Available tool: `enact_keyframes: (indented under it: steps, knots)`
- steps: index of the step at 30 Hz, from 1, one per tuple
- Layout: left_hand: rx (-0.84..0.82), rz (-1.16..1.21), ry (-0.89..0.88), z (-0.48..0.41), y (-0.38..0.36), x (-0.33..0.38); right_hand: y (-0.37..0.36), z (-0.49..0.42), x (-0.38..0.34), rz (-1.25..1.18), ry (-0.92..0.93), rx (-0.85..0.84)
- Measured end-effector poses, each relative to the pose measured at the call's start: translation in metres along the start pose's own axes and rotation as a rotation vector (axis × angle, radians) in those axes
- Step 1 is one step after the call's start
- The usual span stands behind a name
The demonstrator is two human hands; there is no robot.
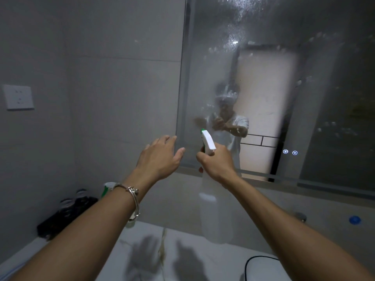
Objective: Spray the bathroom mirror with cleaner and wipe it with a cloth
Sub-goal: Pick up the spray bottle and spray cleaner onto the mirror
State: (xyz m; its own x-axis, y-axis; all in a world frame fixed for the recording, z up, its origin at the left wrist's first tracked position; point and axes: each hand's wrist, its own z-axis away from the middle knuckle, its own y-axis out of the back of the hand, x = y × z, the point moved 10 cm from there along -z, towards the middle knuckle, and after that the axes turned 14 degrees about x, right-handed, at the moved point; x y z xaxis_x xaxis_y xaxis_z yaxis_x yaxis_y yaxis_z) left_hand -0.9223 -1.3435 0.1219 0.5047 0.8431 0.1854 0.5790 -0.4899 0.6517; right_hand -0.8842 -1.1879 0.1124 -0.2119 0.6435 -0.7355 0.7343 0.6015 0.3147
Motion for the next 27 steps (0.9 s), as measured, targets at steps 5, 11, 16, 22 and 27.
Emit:
enact_keyframes:
  steps: [5,11,16,22,27]
  knots:
    - [0.005,0.007,-0.009,0.003,-0.001,0.005,0.005,0.005,0.007,-0.07,-0.057,-0.003]
    - [-0.024,0.007,-0.009,0.008,-0.006,0.01,0.007,0.014,0.021,0.042,-0.065,-0.036]
    - [-0.015,0.014,-0.004,0.01,-0.005,0.01,0.003,0.03,0.046,0.187,-0.075,-0.092]
    - [-0.027,0.017,-0.006,0.011,-0.009,0.017,0.004,0.035,0.06,0.131,-0.15,-0.112]
    - [-0.15,-0.008,0.059,0.02,-0.03,0.014,0.01,0.036,0.06,0.114,-0.152,-0.122]
